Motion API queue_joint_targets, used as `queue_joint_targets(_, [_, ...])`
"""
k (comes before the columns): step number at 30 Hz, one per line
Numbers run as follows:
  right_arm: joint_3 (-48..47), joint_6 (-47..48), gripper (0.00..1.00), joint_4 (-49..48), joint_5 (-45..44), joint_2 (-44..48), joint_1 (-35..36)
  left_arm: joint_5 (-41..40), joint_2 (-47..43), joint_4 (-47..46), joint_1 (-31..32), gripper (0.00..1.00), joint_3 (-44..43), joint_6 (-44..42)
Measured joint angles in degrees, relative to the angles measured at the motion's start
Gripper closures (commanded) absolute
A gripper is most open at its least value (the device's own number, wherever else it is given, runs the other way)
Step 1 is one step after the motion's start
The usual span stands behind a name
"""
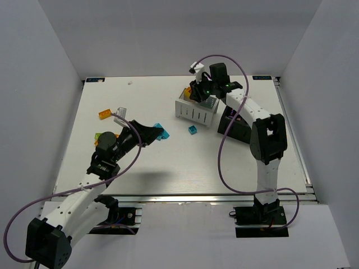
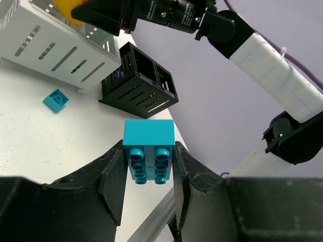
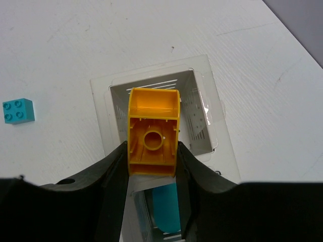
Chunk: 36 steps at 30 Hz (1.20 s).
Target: Sort the legos into containers by color
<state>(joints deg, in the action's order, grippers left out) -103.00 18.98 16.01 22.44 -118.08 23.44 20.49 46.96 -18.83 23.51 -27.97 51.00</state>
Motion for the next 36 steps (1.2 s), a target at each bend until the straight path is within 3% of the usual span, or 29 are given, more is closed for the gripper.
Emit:
queue_joint_targets(7, [-0.8, 0.7, 0.46, -1.0, 0.0, -1.2, 0.3, 0.0, 2.6, -0.5, 0.0, 1.0, -2.3, 0.0])
queue_joint_targets(15, [-0.9, 0.8, 0.25, -1.2, 0.3, -1.6, 0.3, 1.0, 9.0, -0.8, 0.0, 1.0, -7.0, -0.1])
queue_joint_targets(16, [-0.9, 0.8, 0.13, -1.2, 0.5, -1.6, 0.3, 1.3, 10.0, -1.0, 0.0, 1.0, -7.8, -0.2])
queue_joint_targets(20, [1.3, 0.9, 0.11, -3.0, 2.3, 0.8, -0.1, 2.0, 15.0, -1.5, 0.3, 1.0, -11.7, -0.8])
queue_joint_targets(23, [7.6, -0.7, 0.33, -6.0, 7.7, 7.3, -2.3, 2.3, 20.4, -1.4, 1.3, 1.0, -16.2, -2.2])
queue_joint_targets(24, [8.9, -1.7, 0.62, -6.9, 10.5, 9.6, -3.8, 2.4, 22.5, -1.0, 1.8, 1.0, -18.2, -2.9])
queue_joint_targets(26, [9.5, -4.4, 1.0, -8.7, 15.8, 13.0, -7.8, 2.3, 26.7, -0.7, 2.9, 1.0, -22.2, -4.4])
queue_joint_targets(32, [16.7, -9.6, 1.0, -13.5, 23.7, 22.8, -20.0, 0.6, 39.8, 0.5, 5.8, 1.0, -32.8, -8.2])
queue_joint_targets(36, [25.4, -8.6, 1.0, -12.6, 25.6, 29.3, -21.6, -1.1, 47.7, 0.8, 7.1, 1.0, -38.7, -9.9])
